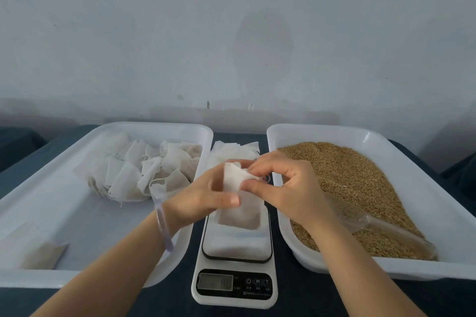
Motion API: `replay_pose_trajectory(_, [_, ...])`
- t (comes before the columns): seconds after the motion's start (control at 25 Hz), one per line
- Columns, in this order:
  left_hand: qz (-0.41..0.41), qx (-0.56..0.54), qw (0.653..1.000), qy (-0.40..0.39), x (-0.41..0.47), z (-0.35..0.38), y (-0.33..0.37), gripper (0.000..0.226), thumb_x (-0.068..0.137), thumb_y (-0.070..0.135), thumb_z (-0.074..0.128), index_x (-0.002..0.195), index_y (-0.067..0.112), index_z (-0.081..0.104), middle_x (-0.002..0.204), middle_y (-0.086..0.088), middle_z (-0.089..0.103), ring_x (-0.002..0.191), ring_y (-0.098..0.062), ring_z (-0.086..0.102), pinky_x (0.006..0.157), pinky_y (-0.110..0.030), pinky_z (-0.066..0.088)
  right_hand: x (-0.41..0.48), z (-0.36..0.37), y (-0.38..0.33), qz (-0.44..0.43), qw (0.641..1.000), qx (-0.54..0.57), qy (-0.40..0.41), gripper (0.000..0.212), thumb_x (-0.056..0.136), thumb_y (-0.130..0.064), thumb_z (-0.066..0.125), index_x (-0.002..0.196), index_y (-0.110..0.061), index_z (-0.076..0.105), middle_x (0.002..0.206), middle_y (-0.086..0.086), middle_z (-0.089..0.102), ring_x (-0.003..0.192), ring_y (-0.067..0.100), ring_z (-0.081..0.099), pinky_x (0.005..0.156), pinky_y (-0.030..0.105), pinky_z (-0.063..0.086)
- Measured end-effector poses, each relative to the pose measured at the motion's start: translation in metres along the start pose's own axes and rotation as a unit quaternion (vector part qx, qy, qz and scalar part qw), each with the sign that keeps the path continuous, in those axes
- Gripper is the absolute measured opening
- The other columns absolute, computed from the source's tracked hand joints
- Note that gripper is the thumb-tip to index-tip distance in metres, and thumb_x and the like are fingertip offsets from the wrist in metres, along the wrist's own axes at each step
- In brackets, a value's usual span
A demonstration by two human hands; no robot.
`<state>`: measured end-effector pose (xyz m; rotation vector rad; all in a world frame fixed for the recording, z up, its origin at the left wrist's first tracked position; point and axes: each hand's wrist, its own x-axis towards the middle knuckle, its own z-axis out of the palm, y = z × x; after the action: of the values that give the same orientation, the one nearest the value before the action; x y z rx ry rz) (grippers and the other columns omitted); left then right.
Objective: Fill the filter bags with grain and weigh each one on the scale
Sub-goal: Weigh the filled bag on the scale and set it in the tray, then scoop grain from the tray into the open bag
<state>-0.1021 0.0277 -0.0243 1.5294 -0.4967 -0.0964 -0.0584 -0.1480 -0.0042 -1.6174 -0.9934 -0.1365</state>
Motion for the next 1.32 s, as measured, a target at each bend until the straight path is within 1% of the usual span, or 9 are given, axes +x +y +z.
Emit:
replay_pose_trajectory(0.08, [-0.007, 0.032, 0.998, -0.047, 0.000, 0.004, -0.002, 0.049, 0.066, 0.018, 0.078, 0.109, 0.007, 0.057, 0.100, -0.004, 0.062, 0.097, -0.022, 0.061, 0.086, -0.035, 0.049, 0.000, -0.001, -0.008, -0.012, 1.000, 0.002, -0.015, 0.009, 0.070, -0.030, 0.078, 0.075, -0.026, 0.072, 0.079, -0.011, 0.069, 0.085, 0.011, 0.062, 0.078, 0.021, 0.047])
replay_pose_trajectory(0.16, [-0.055, 0.059, 0.997, -0.010, -0.003, 0.007, -0.002, 0.036, 0.062, 0.010, 0.076, 0.096, 0.014, 0.066, 0.087, -0.009, 0.066, 0.087, -0.027, 0.066, 0.085, -0.047, 0.053, -0.002, -0.006, -0.010, -0.019, 1.000, -0.011, -0.018, 0.011, 0.075, -0.035, 0.071, 0.078, -0.024, 0.073, 0.081, -0.013, 0.070, 0.090, 0.011, 0.061, 0.082, 0.023, 0.047])
replay_pose_trajectory(0.48, [-0.161, 0.127, 0.979, 0.004, -0.003, 0.013, -0.001, 0.023, 0.068, 0.001, 0.069, 0.088, 0.007, 0.058, 0.076, -0.006, 0.062, 0.077, -0.021, 0.065, 0.061, -0.032, 0.054, -0.022, -0.060, 0.011, 0.111, 0.979, -0.159, -0.066, 0.015, 0.086, -0.031, 0.062, 0.096, -0.042, 0.064, 0.093, -0.026, 0.067, 0.089, -0.007, 0.060, 0.077, 0.012, 0.049])
replay_pose_trajectory(0.56, [-0.183, 0.126, 0.974, 0.036, -0.002, 0.012, -0.003, 0.020, 0.075, -0.001, 0.068, 0.090, 0.008, 0.059, 0.076, -0.007, 0.063, 0.076, -0.022, 0.066, 0.058, -0.031, 0.053, -0.028, -0.108, 0.032, 0.197, 0.933, -0.298, -0.043, 0.025, 0.087, -0.024, 0.059, 0.106, -0.040, 0.060, 0.106, -0.026, 0.062, 0.093, -0.009, 0.057, 0.086, 0.016, 0.047])
replay_pose_trajectory(0.64, [-0.203, 0.135, 0.968, 0.059, -0.001, 0.012, -0.005, 0.020, 0.081, -0.007, 0.064, 0.093, 0.008, 0.058, 0.078, -0.009, 0.064, 0.076, -0.023, 0.067, 0.059, -0.031, 0.054, -0.040, -0.154, 0.053, 0.332, 0.848, -0.402, -0.097, 0.034, 0.086, -0.017, 0.064, 0.118, -0.028, 0.059, 0.122, -0.010, 0.060, 0.103, 0.004, 0.056, 0.094, 0.024, 0.043])
replay_pose_trajectory(0.76, [-0.211, 0.145, 0.964, 0.074, 0.002, 0.014, -0.006, 0.019, 0.081, -0.007, 0.065, 0.094, 0.005, 0.059, 0.075, -0.009, 0.064, 0.075, -0.024, 0.067, 0.059, -0.031, 0.054, -0.063, -0.182, 0.073, 0.448, 0.784, -0.391, -0.180, 0.049, 0.077, -0.031, 0.076, 0.122, -0.025, 0.057, 0.117, -0.009, 0.060, 0.104, 0.008, 0.056, 0.097, 0.030, 0.044])
replay_pose_trajectory(1.0, [-0.216, 0.140, 0.962, 0.087, 0.001, 0.016, -0.002, 0.017, 0.081, -0.008, 0.065, 0.094, 0.001, 0.059, 0.075, -0.010, 0.063, 0.072, -0.022, 0.067, 0.057, -0.030, 0.054, -0.071, -0.176, 0.084, 0.404, 0.812, -0.383, -0.173, 0.025, 0.071, -0.035, 0.079, 0.089, -0.037, 0.061, 0.095, -0.019, 0.061, 0.089, -0.002, 0.056, 0.074, 0.017, 0.042])
replay_pose_trajectory(1.16, [-0.223, 0.145, 0.959, 0.095, 0.002, 0.016, -0.002, 0.020, 0.082, -0.007, 0.065, 0.098, 0.002, 0.058, 0.079, -0.012, 0.063, 0.073, -0.022, 0.067, 0.059, -0.030, 0.054, -0.070, -0.173, 0.083, 0.355, 0.825, -0.424, -0.120, 0.018, 0.082, -0.036, 0.068, 0.098, -0.033, 0.060, 0.107, -0.014, 0.062, 0.092, 0.003, 0.058, 0.085, 0.025, 0.049])
replay_pose_trajectory(1.32, [-0.226, 0.142, 0.959, 0.096, 0.002, 0.016, -0.002, 0.018, 0.082, -0.006, 0.064, 0.098, 0.003, 0.059, 0.080, -0.013, 0.063, 0.074, -0.022, 0.066, 0.060, -0.031, 0.054, -0.059, -0.171, 0.080, 0.236, 0.751, -0.614, -0.053, 0.022, 0.087, -0.041, 0.059, 0.109, -0.037, 0.062, 0.106, -0.016, 0.061, 0.085, 0.003, 0.053, 0.085, 0.027, 0.039])
